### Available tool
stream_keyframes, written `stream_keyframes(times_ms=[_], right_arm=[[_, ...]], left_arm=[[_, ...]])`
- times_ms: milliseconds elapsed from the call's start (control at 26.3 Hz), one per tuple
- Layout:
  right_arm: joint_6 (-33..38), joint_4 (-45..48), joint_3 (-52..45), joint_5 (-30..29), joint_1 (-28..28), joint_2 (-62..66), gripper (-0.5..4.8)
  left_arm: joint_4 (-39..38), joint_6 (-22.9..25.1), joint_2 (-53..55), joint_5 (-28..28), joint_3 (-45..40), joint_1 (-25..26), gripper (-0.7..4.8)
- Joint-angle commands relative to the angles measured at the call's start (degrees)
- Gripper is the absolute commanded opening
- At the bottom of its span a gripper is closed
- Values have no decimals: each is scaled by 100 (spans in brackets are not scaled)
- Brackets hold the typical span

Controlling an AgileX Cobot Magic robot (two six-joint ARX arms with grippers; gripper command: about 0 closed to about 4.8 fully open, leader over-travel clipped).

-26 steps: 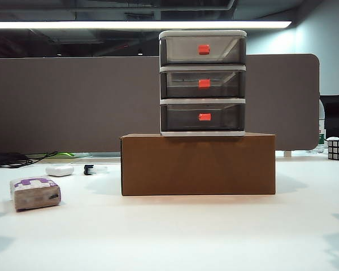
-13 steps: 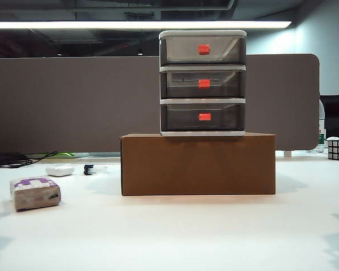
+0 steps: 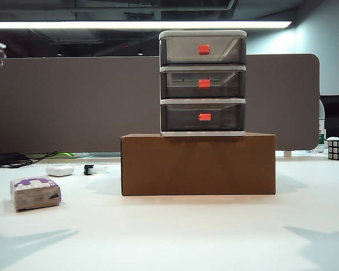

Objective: Open the third layer of the drawer on the table, pick up a pack of napkins on the table and put it in, and finally close the drawer.

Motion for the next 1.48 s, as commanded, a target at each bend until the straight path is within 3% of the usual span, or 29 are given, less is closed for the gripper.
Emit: stream_keyframes(times_ms=[38, 152, 228, 266, 304, 380, 418, 533, 685, 837, 951, 1141, 1293, 1484], right_arm=[[645, 240, -37, -26, 4, -4, -1], [901, 409, -35, -57, 4, -4, -1], [962, 544, -35, -114, 4, -4, -1], [1001, 592, -35, -111, 4, -4, -1], [1102, 695, -35, -111, 4, -4, -1], [1228, 756, -35, -111, 4, -4, -1], [1366, 776, -33, -109, 4, -4, -1], [1471, 815, -15, -114, 13, 0, -2], [1556, 881, 44, -98, 190, 11, -4], [1528, 841, 155, 79, 476, 13, -4], [1491, 826, 247, 505, 772, 57, -4], [1440, 824, 400, 603, 1012, 442, -4], [1220, 787, 708, 564, 997, 824, -4], [507, 551, 1285, 592, 984, 1838, -4]], left_arm=[[254, -254, 4, 240, 35, -184, 31], [286, -479, 4, 431, 35, -496, 32], [310, -684, 4, 262, 35, -802, 67], [332, -887, 4, -35, 35, -957, 100], [310, -1456, 4, -1040, 35, -1320, 124], [232, -1541, 7, -2155, 35, -1663, 124], [42, -1257, 28, -2736, 35, -1987, 124], [-258, -1038, 271, -3252, 35, -2455, 116], [46, -1650, 999, -4645, 35, -3123, 89], [1355, -1204, 2109, -5357, 48, -3816, 89], [2518, -855, 3681, -6065, 295, -4474, 90], [3985, 249, 6277, -6756, 1268, -5139, 117], [4553, 835, 7775, -7777, 2114, -5580, 117], [4592, 863, 8531, -7827, 2848, -5643, 117]])
